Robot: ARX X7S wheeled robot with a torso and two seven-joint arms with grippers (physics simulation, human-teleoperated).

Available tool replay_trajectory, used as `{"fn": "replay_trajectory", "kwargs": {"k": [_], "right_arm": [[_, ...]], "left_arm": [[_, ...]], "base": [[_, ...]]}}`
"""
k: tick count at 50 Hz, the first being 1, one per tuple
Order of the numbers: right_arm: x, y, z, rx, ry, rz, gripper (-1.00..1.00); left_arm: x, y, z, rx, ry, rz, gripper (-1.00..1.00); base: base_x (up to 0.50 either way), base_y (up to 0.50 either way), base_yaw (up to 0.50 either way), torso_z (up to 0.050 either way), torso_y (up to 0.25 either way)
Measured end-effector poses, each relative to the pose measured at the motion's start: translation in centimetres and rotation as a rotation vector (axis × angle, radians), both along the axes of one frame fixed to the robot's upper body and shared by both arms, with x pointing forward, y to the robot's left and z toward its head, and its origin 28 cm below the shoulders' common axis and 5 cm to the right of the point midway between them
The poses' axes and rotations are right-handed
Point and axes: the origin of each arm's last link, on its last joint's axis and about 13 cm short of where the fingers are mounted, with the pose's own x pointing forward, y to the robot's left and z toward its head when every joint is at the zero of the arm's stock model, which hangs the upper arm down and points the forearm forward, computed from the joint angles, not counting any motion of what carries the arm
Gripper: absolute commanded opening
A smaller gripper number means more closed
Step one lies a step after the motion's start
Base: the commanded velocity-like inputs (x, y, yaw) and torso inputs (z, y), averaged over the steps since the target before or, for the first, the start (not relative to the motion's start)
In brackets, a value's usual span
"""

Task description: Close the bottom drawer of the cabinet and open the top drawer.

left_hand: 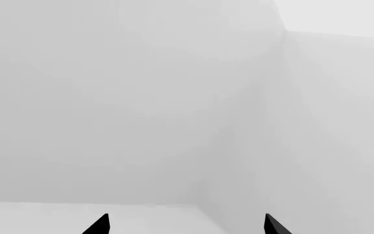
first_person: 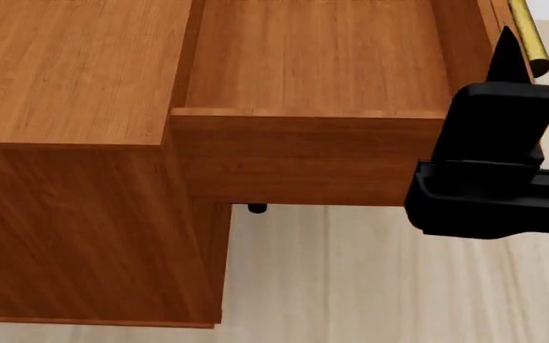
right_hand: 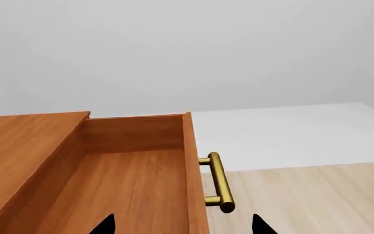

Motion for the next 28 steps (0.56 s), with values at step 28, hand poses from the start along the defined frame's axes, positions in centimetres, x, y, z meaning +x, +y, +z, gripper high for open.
{"fn": "replay_trajectory", "kwargs": {"k": [28], "right_arm": [[0.3,0.5,-3.3,0.005,-0.046,0.032,1.00]], "left_arm": [[-10.4,-1.2,9.1,0.539,-0.112,-0.133,1.00]], "base": [[0.00,0.00,0.00,0.000,0.000]]}}
